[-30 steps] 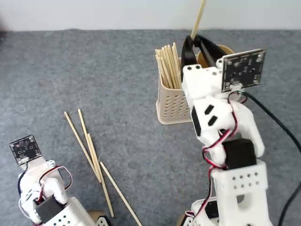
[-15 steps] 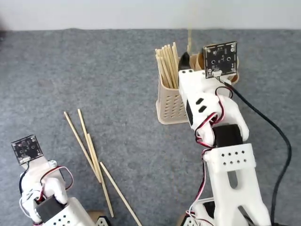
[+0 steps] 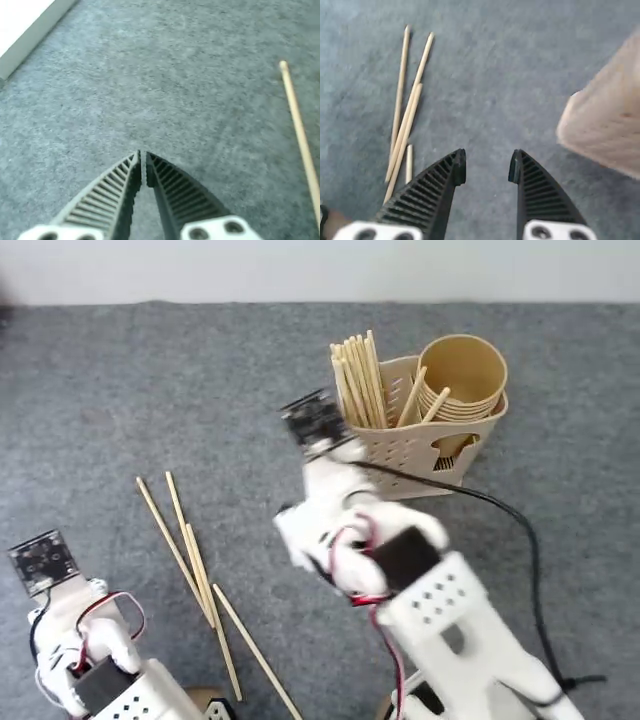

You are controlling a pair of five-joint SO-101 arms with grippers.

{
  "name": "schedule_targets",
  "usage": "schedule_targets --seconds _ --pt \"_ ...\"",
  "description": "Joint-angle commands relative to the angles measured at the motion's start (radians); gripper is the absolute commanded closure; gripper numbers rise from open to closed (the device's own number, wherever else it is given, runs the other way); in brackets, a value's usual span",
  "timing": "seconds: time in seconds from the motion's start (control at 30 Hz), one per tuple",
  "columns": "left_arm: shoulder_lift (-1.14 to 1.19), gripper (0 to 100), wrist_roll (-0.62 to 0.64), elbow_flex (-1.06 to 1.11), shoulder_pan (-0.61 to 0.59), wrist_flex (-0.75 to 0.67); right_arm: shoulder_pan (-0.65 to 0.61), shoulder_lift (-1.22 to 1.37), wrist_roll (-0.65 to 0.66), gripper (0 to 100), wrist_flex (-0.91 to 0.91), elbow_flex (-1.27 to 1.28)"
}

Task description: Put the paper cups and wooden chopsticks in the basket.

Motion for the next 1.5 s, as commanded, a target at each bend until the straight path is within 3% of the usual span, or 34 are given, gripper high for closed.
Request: schedule_targets --seconds 0.0,0.2,0.57,1.2,1.33,1.47 --pt "-0.014 98 -0.009 -0.008 -0.028 -0.032 -0.085 0.102 -0.069 85.1 0.008 -0.061" --pt "-0.014 98 -0.009 -0.005 -0.025 -0.031 -0.217 0.325 -0.138 85.0 -0.056 -0.063" --pt "-0.014 98 -0.009 -0.005 -0.023 -0.031 -0.383 0.572 -0.138 85.0 -0.263 -0.068" --pt "-0.014 98 -0.009 -0.004 -0.023 -0.029 -0.372 0.819 -0.132 85.6 -0.369 -0.069" --pt "-0.014 98 -0.009 -0.004 -0.023 -0.029 -0.351 0.816 -0.132 98.6 -0.367 -0.069" --pt "-0.014 98 -0.009 -0.004 -0.023 -0.028 -0.329 0.806 -0.13 99.1 -0.343 -0.063"
